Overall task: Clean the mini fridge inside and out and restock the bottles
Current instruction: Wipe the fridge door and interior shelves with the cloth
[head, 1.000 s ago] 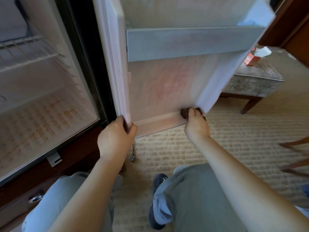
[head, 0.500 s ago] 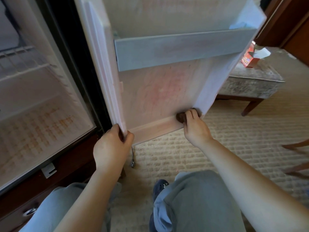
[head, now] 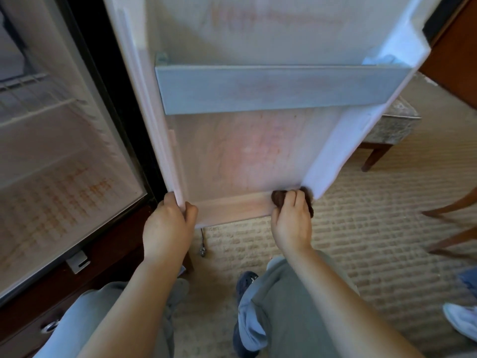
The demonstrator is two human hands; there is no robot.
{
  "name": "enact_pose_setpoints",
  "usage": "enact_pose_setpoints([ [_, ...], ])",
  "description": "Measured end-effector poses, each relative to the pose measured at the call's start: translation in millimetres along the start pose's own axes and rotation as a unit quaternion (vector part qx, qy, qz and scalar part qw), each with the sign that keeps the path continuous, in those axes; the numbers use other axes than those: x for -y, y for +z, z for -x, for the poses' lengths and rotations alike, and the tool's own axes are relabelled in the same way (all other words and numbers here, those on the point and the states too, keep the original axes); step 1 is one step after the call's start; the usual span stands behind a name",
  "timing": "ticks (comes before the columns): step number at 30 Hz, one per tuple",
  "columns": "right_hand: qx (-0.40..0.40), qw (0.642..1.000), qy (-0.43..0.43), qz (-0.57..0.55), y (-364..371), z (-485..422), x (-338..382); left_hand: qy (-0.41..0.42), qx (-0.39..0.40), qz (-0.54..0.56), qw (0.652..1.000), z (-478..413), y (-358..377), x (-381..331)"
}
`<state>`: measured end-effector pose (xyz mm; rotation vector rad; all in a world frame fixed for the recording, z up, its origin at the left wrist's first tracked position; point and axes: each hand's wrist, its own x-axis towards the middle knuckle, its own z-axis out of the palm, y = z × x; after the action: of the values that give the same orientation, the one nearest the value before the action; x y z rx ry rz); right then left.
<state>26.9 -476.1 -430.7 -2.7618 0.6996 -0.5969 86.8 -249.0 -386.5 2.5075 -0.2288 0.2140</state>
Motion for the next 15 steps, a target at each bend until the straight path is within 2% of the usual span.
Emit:
enact_pose_setpoints([
  [3,-0.006,1.000,-0.017,-0.004,1,20,19,0.004,0.008,0.008,1.000,1,-1,1],
  [9,0.031,0.978,-0.188,-0.090,21,59,93,-0.010,0.031,-0.044,0.998,-2,-7,-6],
  [13,0.060,0.960,-0.265,-0.063,23,51,75,0.036,0.020,-0.087,0.995,-2,-3,2],
  [15,0.059,0.964,-0.257,-0.045,14,32,53,0.030,0.011,-0.065,0.997,-4,-4,2],
])
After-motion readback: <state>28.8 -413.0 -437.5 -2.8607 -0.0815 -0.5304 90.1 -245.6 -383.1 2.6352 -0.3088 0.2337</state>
